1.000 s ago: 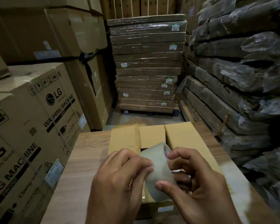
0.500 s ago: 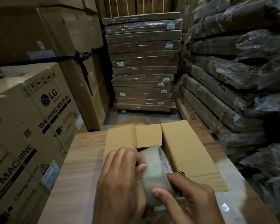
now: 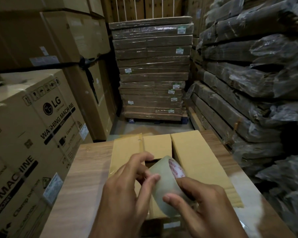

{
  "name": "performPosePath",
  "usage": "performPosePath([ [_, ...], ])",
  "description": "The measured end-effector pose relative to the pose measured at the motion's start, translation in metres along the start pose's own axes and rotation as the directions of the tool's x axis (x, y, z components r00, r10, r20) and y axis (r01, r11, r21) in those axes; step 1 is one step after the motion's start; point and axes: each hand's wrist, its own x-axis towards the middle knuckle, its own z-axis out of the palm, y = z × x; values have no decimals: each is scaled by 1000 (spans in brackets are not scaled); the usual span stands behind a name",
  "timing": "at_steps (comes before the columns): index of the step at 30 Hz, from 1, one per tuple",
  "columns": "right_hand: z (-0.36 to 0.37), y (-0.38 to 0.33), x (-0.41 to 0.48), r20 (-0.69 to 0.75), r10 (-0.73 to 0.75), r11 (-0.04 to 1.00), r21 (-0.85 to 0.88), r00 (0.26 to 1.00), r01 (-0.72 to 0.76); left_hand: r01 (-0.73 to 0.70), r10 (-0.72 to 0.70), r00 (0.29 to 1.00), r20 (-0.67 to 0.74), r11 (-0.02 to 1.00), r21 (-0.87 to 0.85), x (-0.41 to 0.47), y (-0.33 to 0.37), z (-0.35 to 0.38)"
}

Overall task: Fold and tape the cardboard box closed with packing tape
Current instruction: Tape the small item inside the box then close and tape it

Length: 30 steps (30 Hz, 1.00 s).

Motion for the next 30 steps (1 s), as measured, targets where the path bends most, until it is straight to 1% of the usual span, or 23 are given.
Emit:
performPosePath([
  [2, 1, 0, 3, 4, -19, 999, 31, 1000, 18, -20, 21, 998, 62, 1000, -15, 7, -1, -6],
  [4, 1, 1, 6, -24, -28, 998, 56, 999, 29, -44, 44, 995, 86, 999, -4, 13, -3, -9],
  [13, 4, 3, 16, -39, -89, 992, 85, 995, 92, -67, 68, 998, -1, 995, 71, 18, -4, -5],
  [16, 5, 7, 16, 22, -102, 984, 152, 995, 97, -43, 47, 998, -30, 993, 110, 19, -4, -3],
  [18, 9, 11, 13, 51, -115, 982, 158, 992, 106, -27, 30, 999, -23, 993, 117, 19, -5, -3],
  [23, 21, 16, 7, -21, -58, 992, 109, 998, 60, -17, 20, 1000, -20, 991, 133, 19, -7, 1],
  [30, 27, 13, 12, -2, 23, 996, 83, 1000, -23, -19, 21, 1000, -10, 984, 178, 20, -9, 2],
])
